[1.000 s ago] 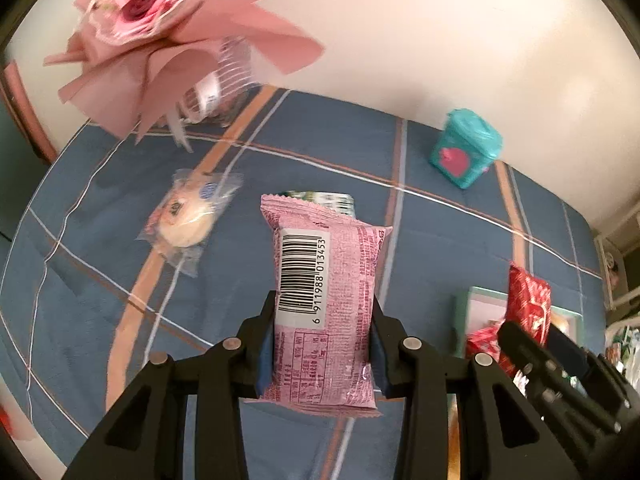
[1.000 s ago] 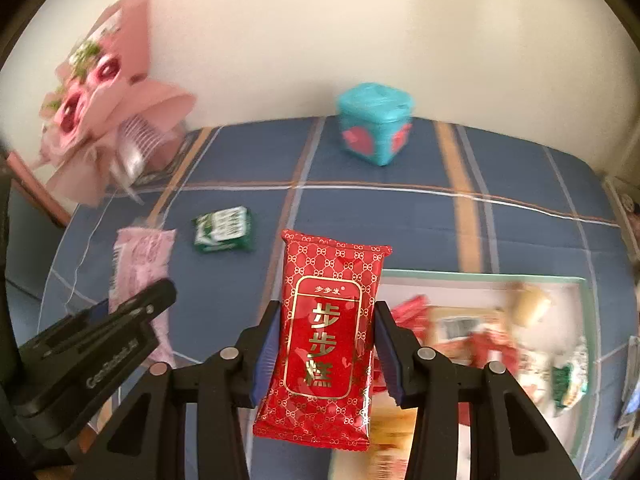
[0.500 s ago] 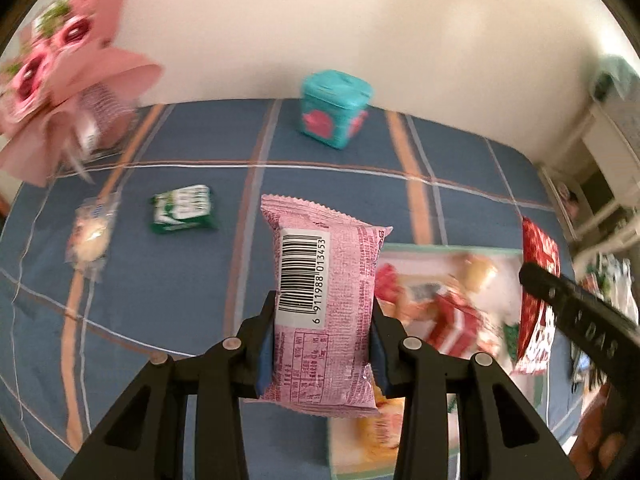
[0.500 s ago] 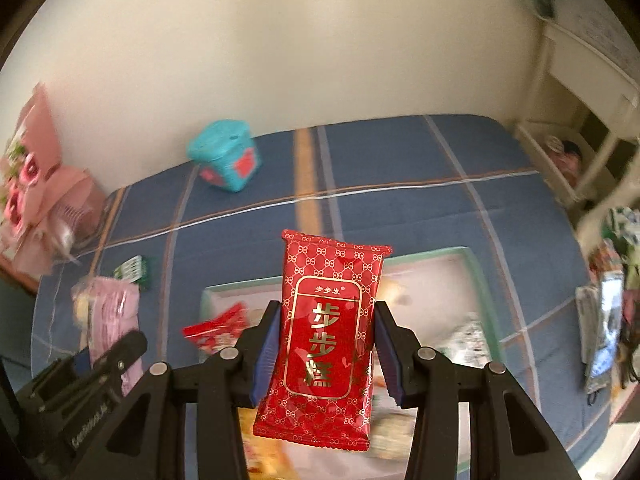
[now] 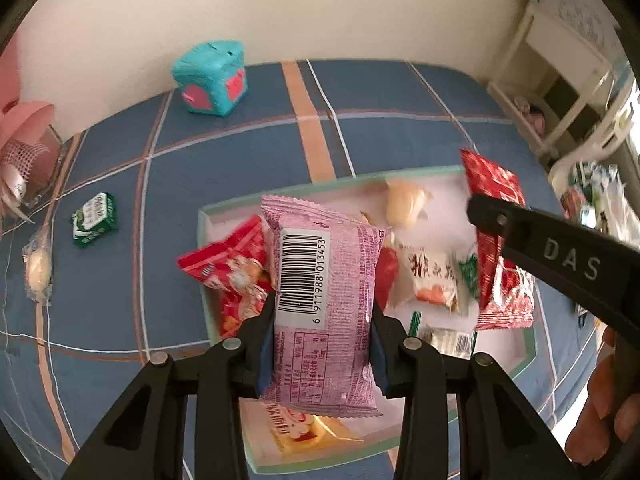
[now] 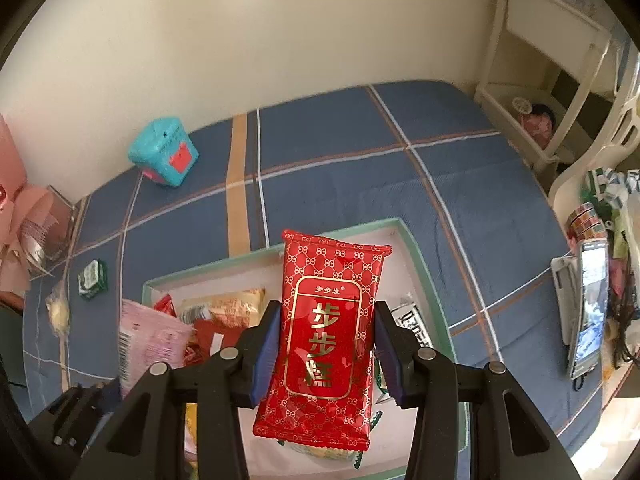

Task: Organize snacks
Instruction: 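Lift and carry the red packet and pink packet over the white tray, then open the right tool to drop the red packet while the left tool releases the pink packet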

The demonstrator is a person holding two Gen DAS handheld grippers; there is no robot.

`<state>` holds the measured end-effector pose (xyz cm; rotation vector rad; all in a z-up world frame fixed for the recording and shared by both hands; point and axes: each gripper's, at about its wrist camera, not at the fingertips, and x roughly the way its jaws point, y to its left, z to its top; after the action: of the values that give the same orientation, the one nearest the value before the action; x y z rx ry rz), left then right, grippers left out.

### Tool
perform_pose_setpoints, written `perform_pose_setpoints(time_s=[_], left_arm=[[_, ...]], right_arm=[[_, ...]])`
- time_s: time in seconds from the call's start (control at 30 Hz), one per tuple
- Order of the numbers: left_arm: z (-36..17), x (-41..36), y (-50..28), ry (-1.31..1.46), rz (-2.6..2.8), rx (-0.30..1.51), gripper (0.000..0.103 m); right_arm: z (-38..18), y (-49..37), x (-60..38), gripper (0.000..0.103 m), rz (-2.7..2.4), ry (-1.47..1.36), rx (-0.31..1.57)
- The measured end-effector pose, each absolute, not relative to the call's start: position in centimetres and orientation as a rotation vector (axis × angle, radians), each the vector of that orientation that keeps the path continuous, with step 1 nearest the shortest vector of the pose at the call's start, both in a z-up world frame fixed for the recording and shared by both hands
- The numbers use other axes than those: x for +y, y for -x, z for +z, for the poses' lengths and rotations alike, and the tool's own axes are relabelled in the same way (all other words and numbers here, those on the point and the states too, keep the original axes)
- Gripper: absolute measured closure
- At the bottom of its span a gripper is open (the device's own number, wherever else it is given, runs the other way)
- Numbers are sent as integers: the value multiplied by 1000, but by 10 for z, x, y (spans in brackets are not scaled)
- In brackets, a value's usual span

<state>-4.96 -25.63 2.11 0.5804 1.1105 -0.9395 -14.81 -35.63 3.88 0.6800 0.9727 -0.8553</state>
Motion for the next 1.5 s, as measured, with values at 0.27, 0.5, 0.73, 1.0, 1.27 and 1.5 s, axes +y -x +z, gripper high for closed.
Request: perform_pose_setpoints(time_s=[0.27, 0.5, 0.73, 1.0, 1.27, 1.5], left_arm=[[4, -260, 60, -638, -922, 1128, 62], [-3, -264, 65, -677, -911, 1121, 62], [-1, -263, 65, -681, -908, 1127, 50], [10, -261, 60, -647, -917, 1131, 43], [29, -253, 45, -564, -926, 1136, 43], [35, -245, 29, -504, -919, 1155, 42]], right_arm=[[13, 143, -355, 55, -834, -701, 1046], [-1, 141, -353, 55, -820, -716, 1086], [-9, 137, -354, 53, -812, -714, 1126], [-1, 139, -354, 45, -826, -713, 1108], [22, 139, -350, 45, -834, -684, 1054], [28, 138, -349, 45, -834, -678, 1040]])
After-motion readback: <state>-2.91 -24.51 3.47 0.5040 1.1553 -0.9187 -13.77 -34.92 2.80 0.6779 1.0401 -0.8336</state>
